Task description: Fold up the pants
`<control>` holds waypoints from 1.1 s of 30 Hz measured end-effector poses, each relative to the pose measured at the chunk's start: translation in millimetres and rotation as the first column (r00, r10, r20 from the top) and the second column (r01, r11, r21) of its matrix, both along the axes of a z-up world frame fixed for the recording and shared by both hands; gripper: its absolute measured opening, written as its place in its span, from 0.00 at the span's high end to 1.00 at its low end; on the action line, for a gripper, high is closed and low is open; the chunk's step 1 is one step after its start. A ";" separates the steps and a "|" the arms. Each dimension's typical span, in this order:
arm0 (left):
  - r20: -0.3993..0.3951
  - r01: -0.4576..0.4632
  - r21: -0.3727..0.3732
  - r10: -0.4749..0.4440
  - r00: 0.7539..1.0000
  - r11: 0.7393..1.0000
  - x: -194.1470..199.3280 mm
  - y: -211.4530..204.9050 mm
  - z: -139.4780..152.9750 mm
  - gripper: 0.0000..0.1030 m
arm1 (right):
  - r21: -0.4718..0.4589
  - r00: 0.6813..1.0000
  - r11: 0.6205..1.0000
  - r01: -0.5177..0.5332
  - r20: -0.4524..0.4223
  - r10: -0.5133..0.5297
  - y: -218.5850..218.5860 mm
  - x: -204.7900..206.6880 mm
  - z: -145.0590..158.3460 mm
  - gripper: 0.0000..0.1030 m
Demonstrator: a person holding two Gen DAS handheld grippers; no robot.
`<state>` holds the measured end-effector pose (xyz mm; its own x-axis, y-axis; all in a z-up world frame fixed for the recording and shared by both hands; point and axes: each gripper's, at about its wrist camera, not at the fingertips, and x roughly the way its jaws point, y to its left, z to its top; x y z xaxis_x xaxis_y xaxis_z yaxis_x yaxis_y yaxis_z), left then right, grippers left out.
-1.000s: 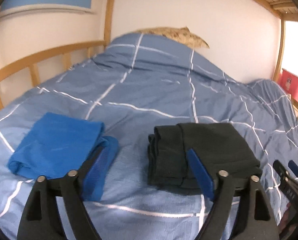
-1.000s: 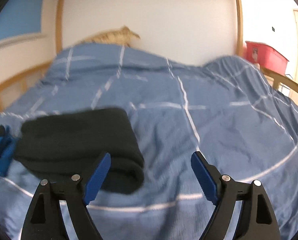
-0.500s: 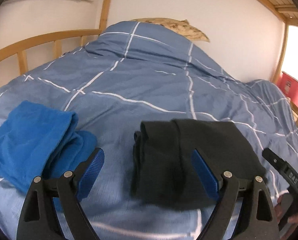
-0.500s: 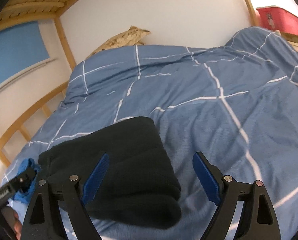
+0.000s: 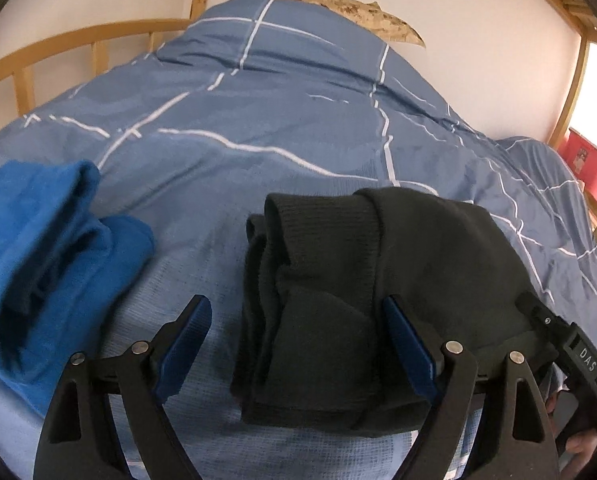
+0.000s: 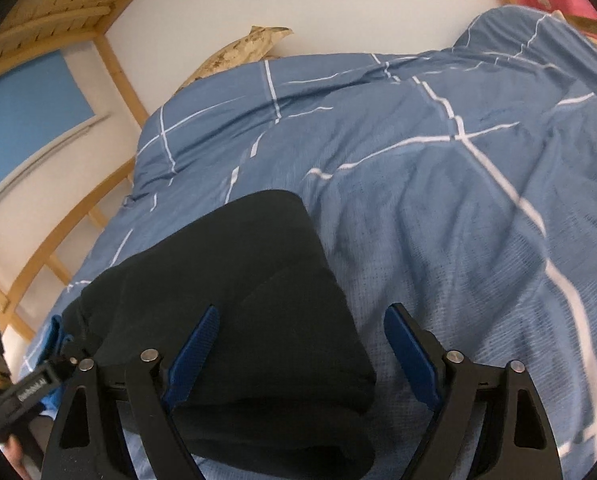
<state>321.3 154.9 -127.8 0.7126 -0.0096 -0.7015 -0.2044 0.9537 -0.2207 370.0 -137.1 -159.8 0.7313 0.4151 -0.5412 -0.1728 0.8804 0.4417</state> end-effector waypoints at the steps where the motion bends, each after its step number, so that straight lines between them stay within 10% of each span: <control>1: -0.006 0.002 -0.011 -0.002 1.000 1.000 2.1 0.4 -2.3 0.16 | 0.004 1.000 1.000 -0.007 0.001 0.007 0.9 -0.3 -1.0 0.24; 12: -0.006 0.025 -0.174 -0.027 1.000 0.984 7.7 7.2 -22.2 0.28 | -0.030 0.999 0.999 -0.032 -0.021 0.031 12.9 1.9 -12.2 0.33; 19: 0.045 0.042 -0.181 -0.035 0.998 0.983 4.2 5.7 -10.6 0.57 | -0.032 0.999 0.999 -0.041 -0.023 0.040 14.4 1.6 -13.1 0.43; 33: 0.121 0.116 -0.221 -0.091 0.989 0.968 -6.2 10.6 42.3 0.70 | -0.229 0.995 0.973 0.031 0.097 -0.009 35.4 -32.3 58.4 0.66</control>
